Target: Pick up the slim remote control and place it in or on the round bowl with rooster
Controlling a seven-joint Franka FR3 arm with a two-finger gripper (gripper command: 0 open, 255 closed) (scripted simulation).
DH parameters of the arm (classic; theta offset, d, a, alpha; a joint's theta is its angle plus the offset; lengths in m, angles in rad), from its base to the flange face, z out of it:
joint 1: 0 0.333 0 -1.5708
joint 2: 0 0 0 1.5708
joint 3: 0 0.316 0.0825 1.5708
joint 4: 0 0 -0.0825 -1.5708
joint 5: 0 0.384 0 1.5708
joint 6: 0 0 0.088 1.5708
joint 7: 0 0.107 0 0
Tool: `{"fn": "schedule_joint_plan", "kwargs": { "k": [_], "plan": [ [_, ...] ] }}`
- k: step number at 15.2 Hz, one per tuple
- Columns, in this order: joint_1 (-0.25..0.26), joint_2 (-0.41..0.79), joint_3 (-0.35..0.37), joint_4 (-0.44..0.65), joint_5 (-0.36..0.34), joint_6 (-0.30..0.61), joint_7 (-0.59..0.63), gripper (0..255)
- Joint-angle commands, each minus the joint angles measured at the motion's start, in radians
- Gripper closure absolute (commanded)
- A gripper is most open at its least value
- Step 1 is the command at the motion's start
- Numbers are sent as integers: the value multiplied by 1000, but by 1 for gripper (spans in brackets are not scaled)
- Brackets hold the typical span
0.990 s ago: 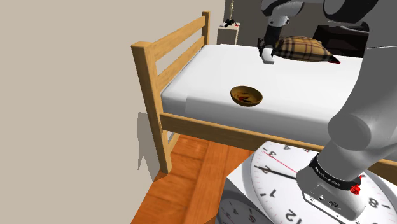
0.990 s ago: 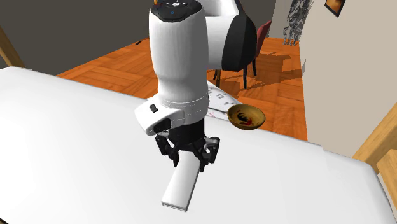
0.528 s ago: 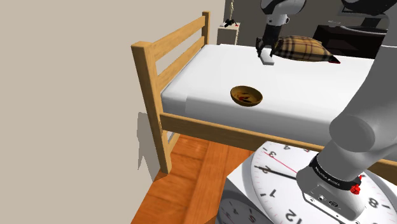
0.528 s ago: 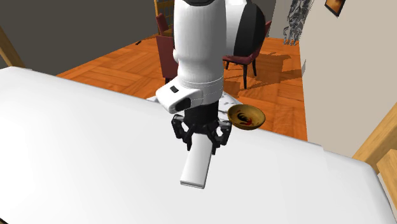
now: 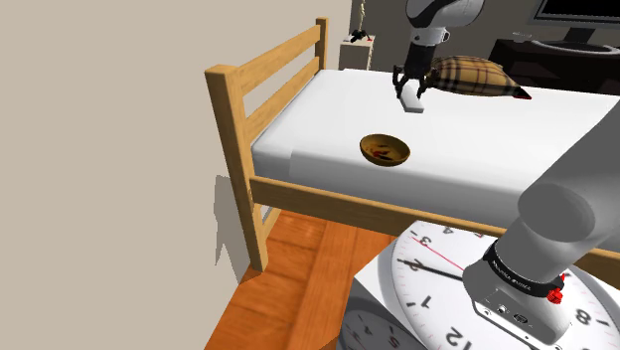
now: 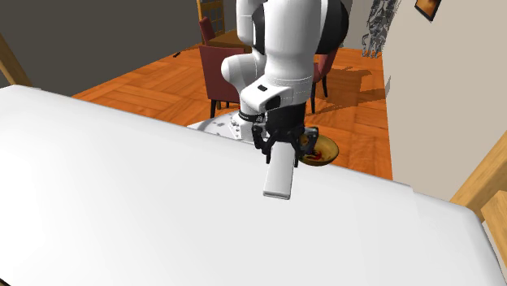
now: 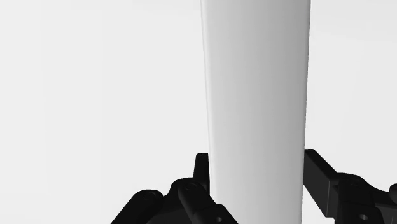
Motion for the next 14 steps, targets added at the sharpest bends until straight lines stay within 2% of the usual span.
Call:
{"fn": "schedule_joint_plan", "kwargs": {
  "k": [1, 7, 14],
  "plan": [
    [18, -54, 20, -62, -10, 10, 44, 255],
    [66, -212, 93, -231, -18, 22, 171, 255],
    [129, -370, 197, -377, 12, 13, 321, 255]
  ]
}}
